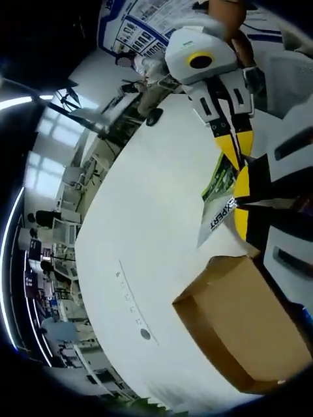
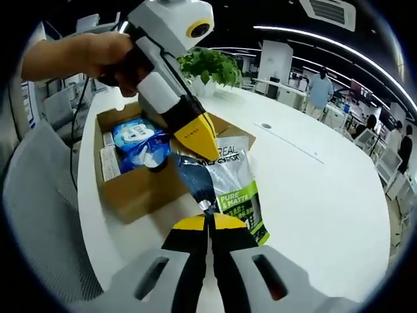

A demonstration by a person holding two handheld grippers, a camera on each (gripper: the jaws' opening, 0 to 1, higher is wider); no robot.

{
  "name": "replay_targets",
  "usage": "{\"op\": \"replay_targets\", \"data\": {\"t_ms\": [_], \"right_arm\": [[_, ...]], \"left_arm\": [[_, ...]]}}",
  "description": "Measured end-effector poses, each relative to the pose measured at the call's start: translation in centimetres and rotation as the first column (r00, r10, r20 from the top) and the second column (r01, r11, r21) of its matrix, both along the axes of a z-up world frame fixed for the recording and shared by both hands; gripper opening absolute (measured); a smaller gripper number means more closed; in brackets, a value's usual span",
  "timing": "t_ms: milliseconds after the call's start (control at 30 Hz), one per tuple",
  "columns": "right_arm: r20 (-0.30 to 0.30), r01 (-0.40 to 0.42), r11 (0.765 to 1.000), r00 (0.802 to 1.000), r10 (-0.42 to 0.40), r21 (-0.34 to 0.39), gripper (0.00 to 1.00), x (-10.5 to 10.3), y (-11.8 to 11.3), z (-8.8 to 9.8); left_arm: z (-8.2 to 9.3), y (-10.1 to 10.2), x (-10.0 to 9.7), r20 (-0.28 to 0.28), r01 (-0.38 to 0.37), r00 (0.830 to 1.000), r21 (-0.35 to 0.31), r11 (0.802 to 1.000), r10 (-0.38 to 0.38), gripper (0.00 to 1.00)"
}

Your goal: Operate the shoe box by opening the lid, removing the specified soft item, and placing it in the target area until the item is outside and the box remains undamaged.

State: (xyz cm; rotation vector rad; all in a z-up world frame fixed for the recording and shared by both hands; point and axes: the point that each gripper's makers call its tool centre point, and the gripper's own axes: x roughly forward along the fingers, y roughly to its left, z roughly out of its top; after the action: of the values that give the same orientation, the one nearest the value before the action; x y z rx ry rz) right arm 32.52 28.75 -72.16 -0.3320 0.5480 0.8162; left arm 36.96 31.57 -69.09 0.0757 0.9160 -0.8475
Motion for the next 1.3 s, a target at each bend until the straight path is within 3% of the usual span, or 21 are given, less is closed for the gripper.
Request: {"op": "replay_targets", "data": {"t_ms": [300,500,733,900,1300], "right_arm": [[0.035,-0.036,0.999,0.999,0.036,0.005,0.0,0.9,-0.1,-0.3],[0.051,-0.064,0.998,0.997,0.065,-0.006,0.0,1.7,-0.2,-0.6],[0.044,-0.131,0.99,0.99,0.133,-0.061,0.0,2.0,0.1,-1.7],[0.026,-0.205,0.968,0.977,0.211,-0.142,0.0,1.8,-0.2,-3.1],[-0.011,-0.266,0.938,0.963,0.27,-0.22,0.0,2.2,-0.8,-4.7]], "left_arm": [[0.3,1.6,0.1,0.02,-0.022,1.0,0.018,1.0,0.022,0.07],[1.9,2.3,-0.6,0.021,-0.032,0.999,-0.053,0.998,0.033,0.11],[3.3,4.1,-1.2,0.039,-0.059,0.997,-0.092,0.994,0.062,0.14],[4.3,6.0,-1.6,0.058,-0.089,0.994,-0.111,0.99,0.095,0.15],[5.2,10.5,-2.2,0.092,-0.159,0.981,-0.113,0.981,0.17,0.17]]}}
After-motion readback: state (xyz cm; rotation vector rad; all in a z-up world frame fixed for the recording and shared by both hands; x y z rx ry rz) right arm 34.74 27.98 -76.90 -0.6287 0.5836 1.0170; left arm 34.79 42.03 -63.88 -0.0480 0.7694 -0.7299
